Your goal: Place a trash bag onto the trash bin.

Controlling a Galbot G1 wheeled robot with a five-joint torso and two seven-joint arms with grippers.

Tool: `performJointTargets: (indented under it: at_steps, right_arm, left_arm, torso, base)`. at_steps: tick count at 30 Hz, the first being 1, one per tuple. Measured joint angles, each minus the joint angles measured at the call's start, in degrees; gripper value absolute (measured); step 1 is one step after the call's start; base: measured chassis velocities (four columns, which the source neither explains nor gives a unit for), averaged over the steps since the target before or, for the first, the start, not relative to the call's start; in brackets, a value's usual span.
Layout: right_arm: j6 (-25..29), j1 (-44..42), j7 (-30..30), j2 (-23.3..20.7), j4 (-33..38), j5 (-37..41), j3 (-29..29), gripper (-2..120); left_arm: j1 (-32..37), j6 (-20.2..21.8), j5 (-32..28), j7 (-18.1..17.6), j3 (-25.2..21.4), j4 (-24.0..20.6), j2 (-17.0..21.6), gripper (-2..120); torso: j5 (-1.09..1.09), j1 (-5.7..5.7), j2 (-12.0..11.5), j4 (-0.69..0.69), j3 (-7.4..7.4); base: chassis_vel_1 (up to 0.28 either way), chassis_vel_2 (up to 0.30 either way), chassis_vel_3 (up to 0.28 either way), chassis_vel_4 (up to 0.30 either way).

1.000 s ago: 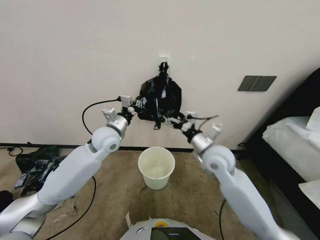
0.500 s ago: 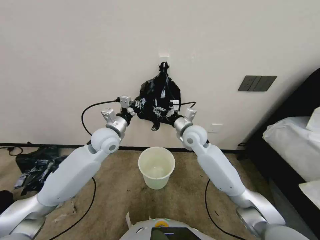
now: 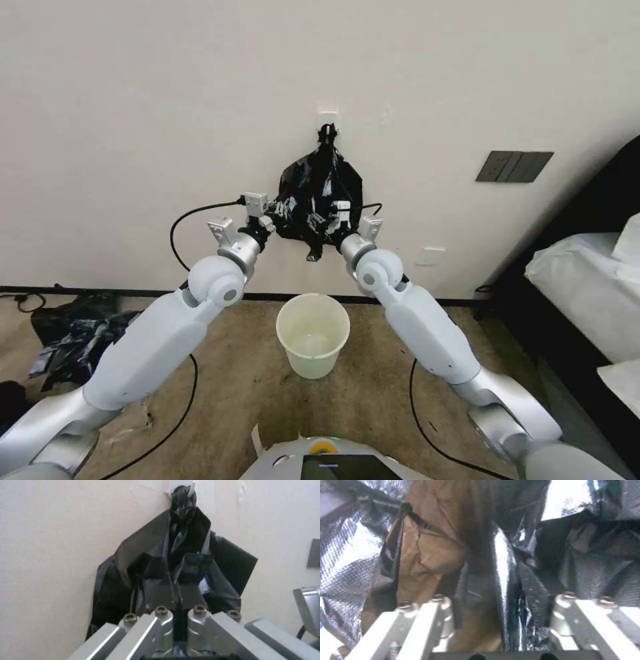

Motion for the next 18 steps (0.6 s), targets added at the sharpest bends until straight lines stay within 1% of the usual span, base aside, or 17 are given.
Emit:
performJointTargets:
  at_steps: [2, 3, 4, 6, 7, 9, 10, 15, 18]
  right_arm:
    - [-0.02, 0.21, -0.22, 0.15, -0.37, -0.01, -0.08, 31]
    - [-0.02, 0.21, -0.22, 0.15, -0.37, -0.01, -0.08, 31]
    - [-0.03, 0.32, -0.26, 0.16, -0.51, 0.03, -0.09, 23]
    - [-0.04, 0.46, -0.26, 0.09, -0.85, 0.18, -0.08, 15]
    - [-0.04, 0.46, -0.26, 0.09, -0.85, 0.18, -0.08, 15]
    - [-0.07, 0.48, -0.18, 0.09, -1.33, 1.04, 0.00, 3]
    - [-0.07, 0.47, -0.10, 0.10, -1.55, 1.26, 0.08, 0]
    - [-0.06, 0.25, 0.10, 0.05, -1.61, 1.57, 0.55, 0]
    - [0.07, -1.11, 0.14, -0.48, 0.08, 2.58, 2.29, 0]
  left_arm:
    - [-0.05, 0.03, 0.01, 0.00, 0.01, -0.02, -0.05, 0]
    - [-0.05, 0.03, 0.01, 0.00, 0.01, -0.02, -0.05, 0]
    - [-0.13, 0.04, 0.00, 0.00, 0.02, -0.10, 0.03, 0]
    - [-0.27, 0.05, -0.07, 0.00, -0.01, -0.30, 0.30, 0]
    - [-0.27, 0.05, -0.07, 0.00, -0.01, -0.30, 0.30, 0]
    - [-0.28, 0.06, -0.16, -0.01, -0.20, -0.62, 0.52, 0]
    - [-0.28, 0.06, -0.20, -0.02, -0.33, -0.83, 0.67, 0]
    - [-0.06, 0.06, -0.28, -0.02, -0.68, -0.99, 0.92, 0]
    - [0.40, 0.03, -0.31, -0.03, -1.25, -1.01, 0.99, 0]
  torso:
    - [0.00, 0.00, 0.00, 0.02, 0.00]
    - [0.00, 0.00, 0.00, 0.02, 0.00]
    - [0.00, 0.00, 0.00, 0.01, 0.00]
    - [0.00, 0.00, 0.00, 0.00, 0.00]
    - [0.00, 0.00, 0.00, 0.00, 0.00]
    - [0.00, 0.00, 0.00, 0.01, 0.00]
    - [0.00, 0.00, 0.00, 0.01, 0.00]
    - [0.00, 0.00, 0.00, 0.01, 0.00]
    - [0.00, 0.00, 0.00, 0.02, 0.00]
  base:
    - [0.000, 0.000, 0.000, 0.000]
    - [0.000, 0.000, 0.000, 0.000]
    - [0.000, 0.000, 0.000, 0.000]
    - [0.000, 0.000, 0.000, 0.000]
    - [0.000, 0.000, 0.000, 0.000]
    - [0.000, 0.000, 0.000, 0.000]
    - [0.000, 0.000, 0.000, 0.000]
    - [0.000, 0.000, 0.000, 0.000]
    - [0.000, 0.000, 0.000, 0.000]
